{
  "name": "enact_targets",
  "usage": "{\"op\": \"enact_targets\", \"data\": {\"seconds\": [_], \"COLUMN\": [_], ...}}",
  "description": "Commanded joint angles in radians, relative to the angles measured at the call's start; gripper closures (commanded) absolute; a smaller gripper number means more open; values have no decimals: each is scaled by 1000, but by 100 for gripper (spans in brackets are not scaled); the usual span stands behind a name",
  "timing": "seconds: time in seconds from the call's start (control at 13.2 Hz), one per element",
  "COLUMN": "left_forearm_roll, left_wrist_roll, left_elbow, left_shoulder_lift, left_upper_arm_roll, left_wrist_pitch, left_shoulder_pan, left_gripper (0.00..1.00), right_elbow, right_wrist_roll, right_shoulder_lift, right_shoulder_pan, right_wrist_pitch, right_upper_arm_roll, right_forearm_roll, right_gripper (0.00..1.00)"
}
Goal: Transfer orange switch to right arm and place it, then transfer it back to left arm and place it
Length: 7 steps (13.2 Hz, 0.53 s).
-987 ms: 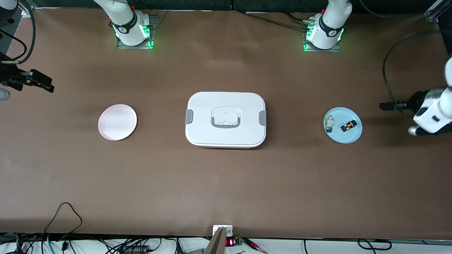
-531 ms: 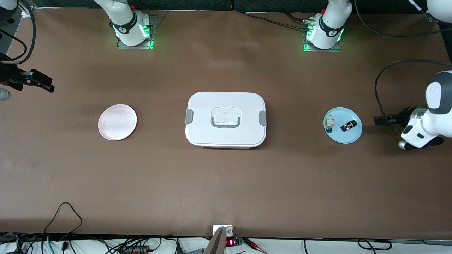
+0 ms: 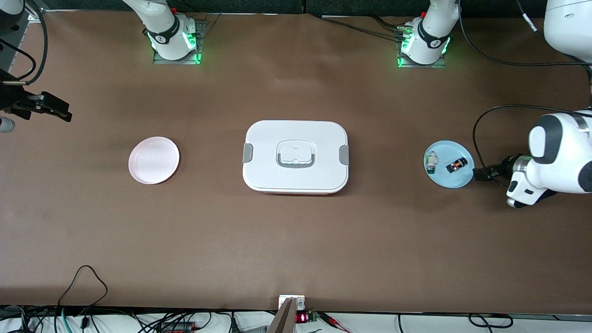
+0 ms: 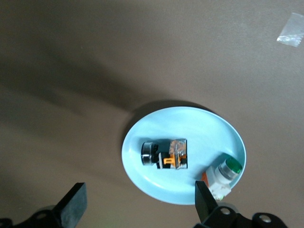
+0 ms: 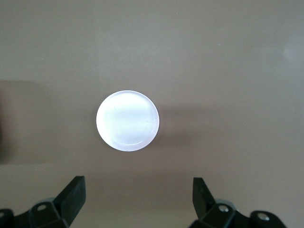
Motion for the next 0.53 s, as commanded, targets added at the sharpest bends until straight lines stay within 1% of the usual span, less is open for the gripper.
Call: {"op": "enact_targets", "data": {"seconds": [0.0, 0.15, 0.46], "left_forearm_roll": [-16, -16, -30], "left_wrist_roll": [-69, -115, -126], "left_elbow": [-78, -122, -270], "left_shoulder_lift": [-27, -33, -75], "left_upper_arm_roll": [-16, -18, -24], "left_wrist_pitch": [75, 132, 301], "left_shoulder_pan": [2, -1, -1], "left_gripper": [0, 0, 0], "right_elbow": [15, 14, 14], "right_wrist_roll": [2, 2, -12], "right_shoulder_lift": [32, 35, 35], "right_shoulder_pan": [3, 13, 14], "right_wrist_pitch": [-6, -16, -17], "right_upper_arm_roll": [3, 3, 5], "right_forearm_roll": [0, 0, 0], "right_gripper": [0, 0, 0]}}
